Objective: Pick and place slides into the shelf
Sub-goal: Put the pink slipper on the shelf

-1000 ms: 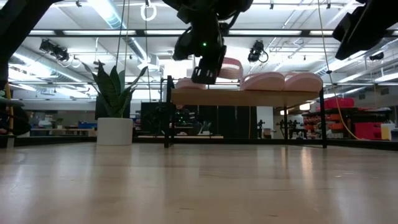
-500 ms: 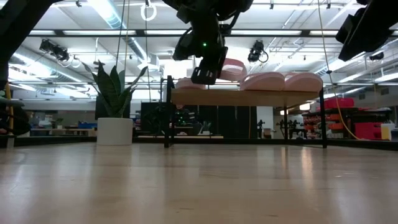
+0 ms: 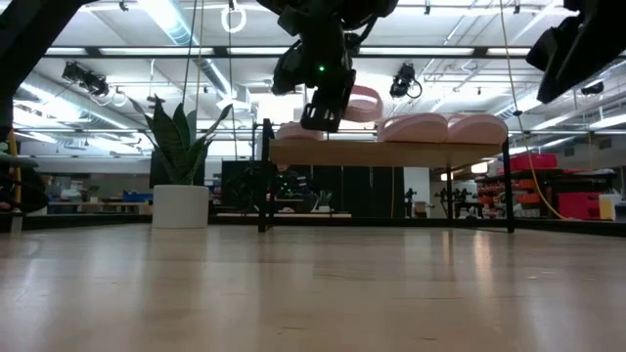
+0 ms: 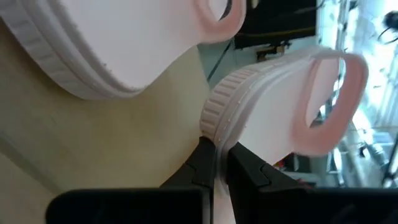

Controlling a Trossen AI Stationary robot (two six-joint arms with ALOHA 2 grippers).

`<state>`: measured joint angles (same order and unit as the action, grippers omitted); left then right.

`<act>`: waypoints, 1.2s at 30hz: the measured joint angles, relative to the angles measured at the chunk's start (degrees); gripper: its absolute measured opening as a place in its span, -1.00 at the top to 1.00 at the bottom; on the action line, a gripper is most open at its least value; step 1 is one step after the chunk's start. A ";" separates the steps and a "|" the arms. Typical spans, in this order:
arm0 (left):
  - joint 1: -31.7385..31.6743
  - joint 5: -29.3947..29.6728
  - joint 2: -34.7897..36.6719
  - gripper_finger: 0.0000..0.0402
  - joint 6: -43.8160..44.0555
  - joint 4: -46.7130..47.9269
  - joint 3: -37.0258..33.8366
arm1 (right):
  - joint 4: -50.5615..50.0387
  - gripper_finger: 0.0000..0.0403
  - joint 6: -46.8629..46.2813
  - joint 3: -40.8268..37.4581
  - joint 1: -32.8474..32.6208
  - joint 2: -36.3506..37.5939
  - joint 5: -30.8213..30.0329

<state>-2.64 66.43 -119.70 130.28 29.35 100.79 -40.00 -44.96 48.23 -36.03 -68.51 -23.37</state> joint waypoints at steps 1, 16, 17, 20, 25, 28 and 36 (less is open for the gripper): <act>0.03 0.81 0.00 0.88 0.36 -0.34 0.00 | -1.01 0.20 0.00 0.00 0.00 0.00 0.02; 2.58 11.21 -0.20 0.88 -3.69 -3.36 -0.02 | -5.45 0.30 9.64 -0.02 -0.11 0.00 1.15; 2.60 11.28 -0.20 0.88 -3.61 -3.37 -0.02 | -5.46 0.31 10.03 -0.02 -0.11 0.00 1.61; 2.64 11.60 -0.20 0.88 -3.54 -3.36 -0.02 | -5.46 0.33 10.42 -0.02 -0.11 0.00 2.83; 3.08 11.28 -0.24 0.88 -3.87 -3.27 -0.02 | -5.47 0.33 9.91 -0.02 -0.11 0.00 5.92; 3.55 11.07 -0.26 0.88 -3.89 -3.05 -0.02 | -5.46 0.33 6.96 -0.02 -0.11 0.00 7.60; 5.38 10.52 -0.31 0.88 -3.47 -2.54 -0.02 | -5.75 0.33 4.49 -0.02 -0.11 0.00 10.54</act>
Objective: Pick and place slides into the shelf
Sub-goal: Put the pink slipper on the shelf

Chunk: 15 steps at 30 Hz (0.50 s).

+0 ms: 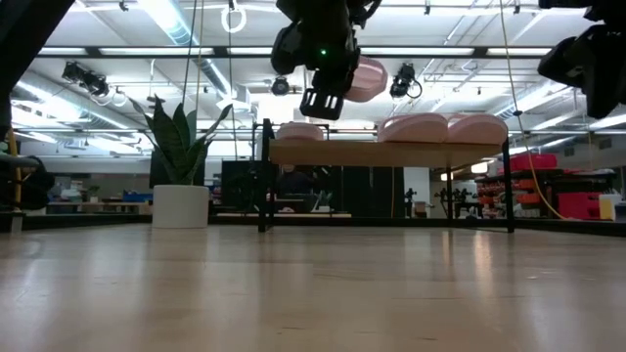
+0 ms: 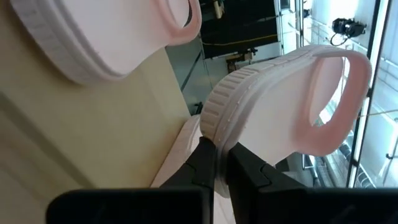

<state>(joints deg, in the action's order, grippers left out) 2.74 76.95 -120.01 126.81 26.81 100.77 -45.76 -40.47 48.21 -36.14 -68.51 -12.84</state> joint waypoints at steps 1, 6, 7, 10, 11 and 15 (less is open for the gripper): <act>0.18 0.04 0.00 0.88 -0.04 0.15 0.00 | -0.41 0.33 0.01 0.00 0.00 0.00 0.02; 0.55 -0.09 0.00 0.88 -0.12 2.09 0.00 | -2.16 0.33 0.03 0.00 0.00 0.00 -0.09; 0.53 -0.07 0.00 0.88 -0.14 2.47 0.00 | -2.11 0.33 0.05 0.00 0.00 0.00 -0.24; 0.17 -0.04 0.00 0.88 -0.14 3.03 0.00 | -2.12 0.33 0.69 0.00 0.01 0.00 -0.71; 0.01 -0.08 0.00 0.88 -0.14 3.01 0.00 | -2.16 0.33 1.01 0.00 0.02 0.00 -0.70; -0.66 -0.02 0.00 0.88 -0.70 2.79 0.00 | -2.47 0.33 1.48 0.00 0.02 0.00 -2.03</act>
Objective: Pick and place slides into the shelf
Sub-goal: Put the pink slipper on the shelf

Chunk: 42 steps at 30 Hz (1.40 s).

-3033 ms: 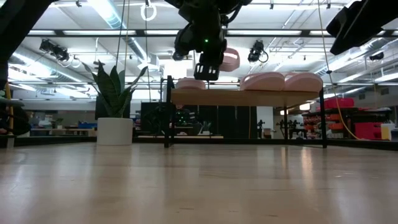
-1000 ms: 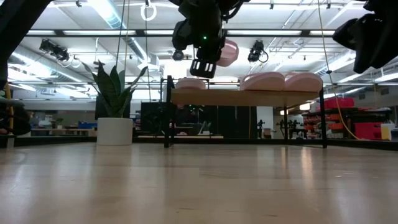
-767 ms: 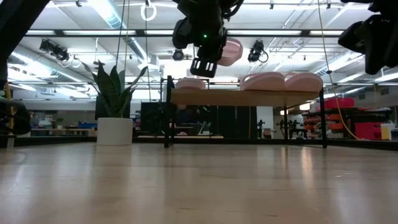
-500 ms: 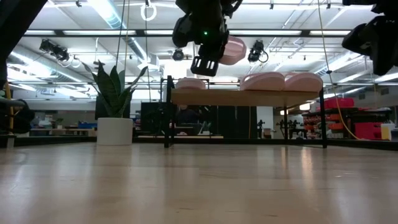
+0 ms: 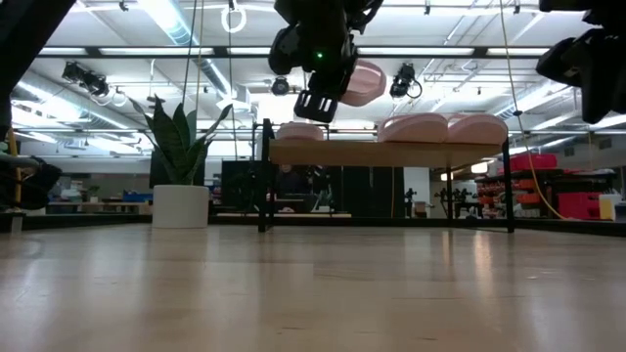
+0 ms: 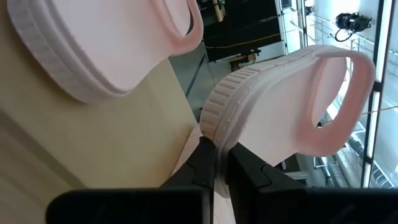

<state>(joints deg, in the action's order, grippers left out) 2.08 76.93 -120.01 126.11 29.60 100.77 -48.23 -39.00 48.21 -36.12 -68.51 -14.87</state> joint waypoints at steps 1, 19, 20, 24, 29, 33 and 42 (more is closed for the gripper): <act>-0.06 0.02 0.00 0.88 -0.46 -0.29 0.00 | 0.03 0.33 0.48 0.00 0.00 -0.01 -0.60; 0.00 5.06 0.00 0.88 -8.85 -10.43 0.00 | -2.75 0.33 7.49 0.00 2.31 -0.02 -2.73; 0.00 5.77 -0.01 0.88 -9.38 -11.49 0.00 | -2.64 0.33 7.45 0.00 2.12 -0.02 -2.75; 0.00 8.88 -0.02 0.88 -10.99 -20.21 0.00 | -2.42 0.33 9.62 0.00 1.86 -0.02 -2.34; 0.04 9.56 -0.02 0.88 -13.75 -25.36 0.02 | -3.37 0.33 17.61 -0.04 0.68 2.54 1.12; 0.36 7.07 -0.07 0.88 -11.78 -26.38 0.00 | -4.13 0.33 20.61 -0.02 -0.36 6.01 2.03; 0.98 6.93 -2.82 0.88 -7.26 -24.52 0.02 | -5.18 0.33 20.81 -0.02 -2.58 11.56 2.38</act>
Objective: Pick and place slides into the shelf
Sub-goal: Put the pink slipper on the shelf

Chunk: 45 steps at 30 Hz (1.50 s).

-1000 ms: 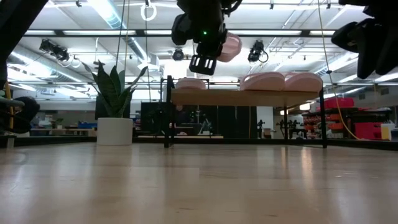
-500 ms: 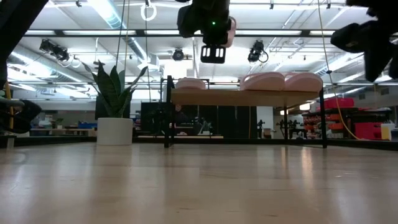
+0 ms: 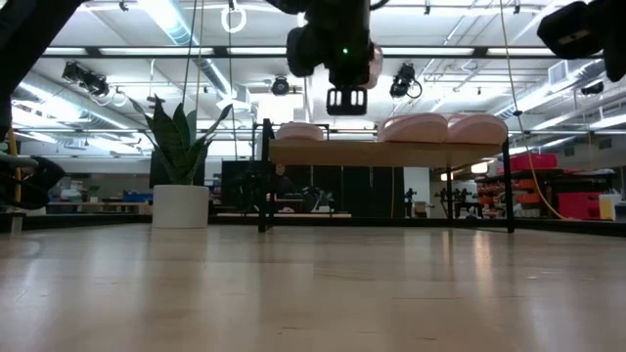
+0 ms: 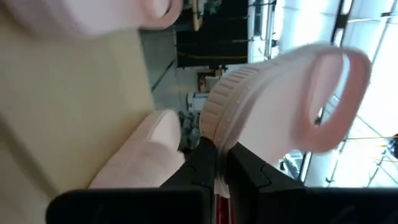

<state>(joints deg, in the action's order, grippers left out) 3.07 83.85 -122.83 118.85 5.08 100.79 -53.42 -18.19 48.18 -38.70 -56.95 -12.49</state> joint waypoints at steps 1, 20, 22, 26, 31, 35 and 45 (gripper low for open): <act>-0.05 -0.86 -0.56 0.88 1.54 0.42 0.01 | -0.12 0.33 -0.25 0.00 -0.24 0.16 0.18; -0.39 -3.58 -5.57 0.88 9.61 6.89 0.02 | -0.18 0.33 -3.26 0.00 -1.72 0.68 0.68; -0.33 -3.61 -5.57 0.88 9.69 7.47 0.02 | -0.15 0.33 -3.26 0.00 -1.72 0.68 0.68; -0.54 -3.28 -5.57 0.88 9.81 8.58 0.02 | -0.17 0.33 -3.47 0.00 -1.72 0.68 0.65; -1.37 -3.06 -5.57 0.88 9.87 9.88 0.02 | -0.14 0.33 -4.33 0.00 -1.72 0.66 0.65; -1.79 -3.06 -5.57 0.88 9.94 10.73 0.02 | -0.14 0.33 -4.75 0.00 -1.72 0.66 0.63; -1.76 -3.10 -5.57 0.88 9.90 12.92 0.02 | -0.14 0.33 -4.75 0.00 -1.72 0.66 0.61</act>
<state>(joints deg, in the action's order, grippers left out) 1.31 80.75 -128.40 128.75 18.00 100.82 -53.56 -22.94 48.18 -40.42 -56.29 -11.88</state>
